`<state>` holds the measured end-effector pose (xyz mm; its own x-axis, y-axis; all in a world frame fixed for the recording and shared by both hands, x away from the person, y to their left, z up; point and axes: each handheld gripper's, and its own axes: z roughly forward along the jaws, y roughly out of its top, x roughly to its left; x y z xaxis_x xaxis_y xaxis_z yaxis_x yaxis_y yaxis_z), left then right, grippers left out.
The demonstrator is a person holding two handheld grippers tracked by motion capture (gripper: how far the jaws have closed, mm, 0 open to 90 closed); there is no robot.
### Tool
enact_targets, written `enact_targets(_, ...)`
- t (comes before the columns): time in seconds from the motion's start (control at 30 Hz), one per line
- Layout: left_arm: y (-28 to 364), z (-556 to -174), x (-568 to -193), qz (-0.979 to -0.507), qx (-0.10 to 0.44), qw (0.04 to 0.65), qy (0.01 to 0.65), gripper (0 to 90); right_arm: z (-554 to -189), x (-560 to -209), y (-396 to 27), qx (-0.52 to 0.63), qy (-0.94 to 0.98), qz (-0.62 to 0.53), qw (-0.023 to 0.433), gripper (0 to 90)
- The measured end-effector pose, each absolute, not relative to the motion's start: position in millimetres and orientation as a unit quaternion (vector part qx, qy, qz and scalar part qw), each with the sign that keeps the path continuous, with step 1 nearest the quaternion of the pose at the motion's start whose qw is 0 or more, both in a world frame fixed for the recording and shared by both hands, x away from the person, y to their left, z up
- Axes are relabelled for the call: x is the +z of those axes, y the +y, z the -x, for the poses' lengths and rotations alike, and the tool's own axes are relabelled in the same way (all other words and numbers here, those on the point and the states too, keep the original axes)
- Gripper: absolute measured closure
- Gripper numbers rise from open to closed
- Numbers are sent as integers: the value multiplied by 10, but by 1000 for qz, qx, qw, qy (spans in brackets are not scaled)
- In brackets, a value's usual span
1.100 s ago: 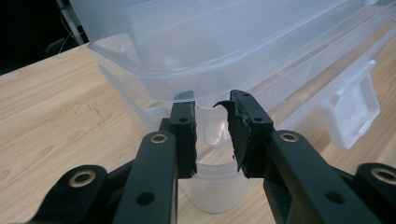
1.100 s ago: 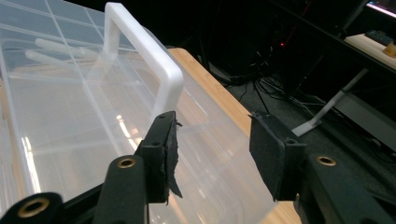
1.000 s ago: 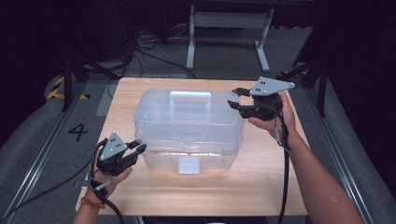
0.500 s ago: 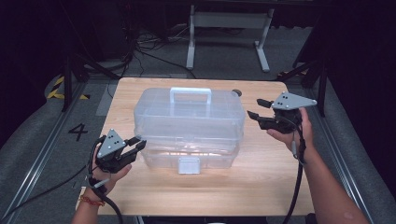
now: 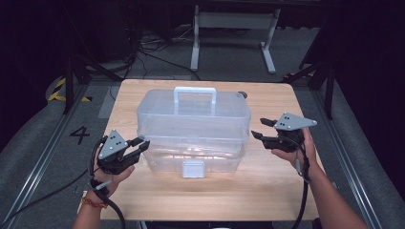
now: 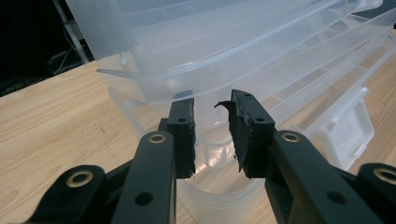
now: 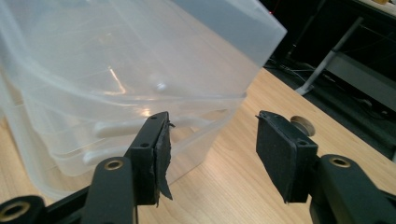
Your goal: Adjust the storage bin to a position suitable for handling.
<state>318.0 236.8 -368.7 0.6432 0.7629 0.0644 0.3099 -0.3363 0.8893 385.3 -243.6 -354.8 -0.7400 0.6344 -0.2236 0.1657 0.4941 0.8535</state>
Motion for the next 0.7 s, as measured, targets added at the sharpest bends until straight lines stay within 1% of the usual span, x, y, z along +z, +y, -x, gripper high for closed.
enact_targets(0.1, 2369, -3181, -3686, -780, 245, 461, 344, 713, -3825, -3584, -2393, 442, 825, -237, 261, 444)
enact_targets(0.2, 2369, -3185, -3681, -781, 247, 460, 342, 713, -3816, -3599, -2366, 436, 824, -239, 273, 443)
enact_targets(0.37, 2366, -3189, -3669, -784, 247, 456, 340, 712, -3807, -3632, -2383, 441, 826, -239, 257, 430)
enact_targets(0.7, 2362, -3191, -3665, -785, 248, 455, 339, 710, -3762, -3647, -2270, 453, 820, -226, 268, 429)
